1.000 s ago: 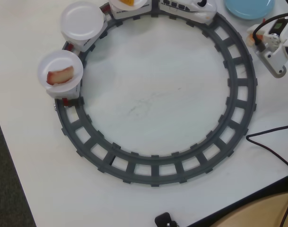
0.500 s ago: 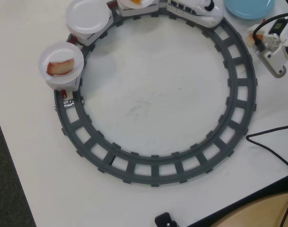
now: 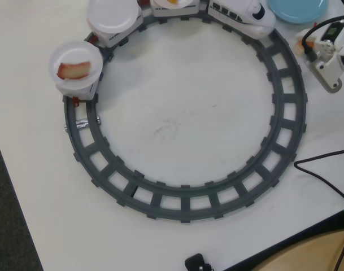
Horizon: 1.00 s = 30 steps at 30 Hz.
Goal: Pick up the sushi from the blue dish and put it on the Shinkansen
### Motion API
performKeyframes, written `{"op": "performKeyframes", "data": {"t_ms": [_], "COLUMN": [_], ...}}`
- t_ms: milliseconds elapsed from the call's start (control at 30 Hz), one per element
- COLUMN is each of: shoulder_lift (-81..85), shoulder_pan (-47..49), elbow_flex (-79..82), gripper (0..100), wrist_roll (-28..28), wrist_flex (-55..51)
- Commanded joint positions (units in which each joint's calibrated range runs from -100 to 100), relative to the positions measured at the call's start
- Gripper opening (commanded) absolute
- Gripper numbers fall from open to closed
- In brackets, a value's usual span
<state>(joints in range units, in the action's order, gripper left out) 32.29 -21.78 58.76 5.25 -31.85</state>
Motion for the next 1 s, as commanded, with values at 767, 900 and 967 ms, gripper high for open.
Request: {"op": "performKeyframes", "data": {"t_ms": [767, 900, 967], "shoulder_lift": [1.6, 2.1, 2.1], "shoulder_pan": [3.1, 2.8, 2.8], "elbow_flex": [3.5, 3.5, 3.5], "gripper": [2, 2, 2], "wrist_roll": [0.3, 0.3, 0.3], "wrist_flex": [4.6, 4.5, 4.8]}}
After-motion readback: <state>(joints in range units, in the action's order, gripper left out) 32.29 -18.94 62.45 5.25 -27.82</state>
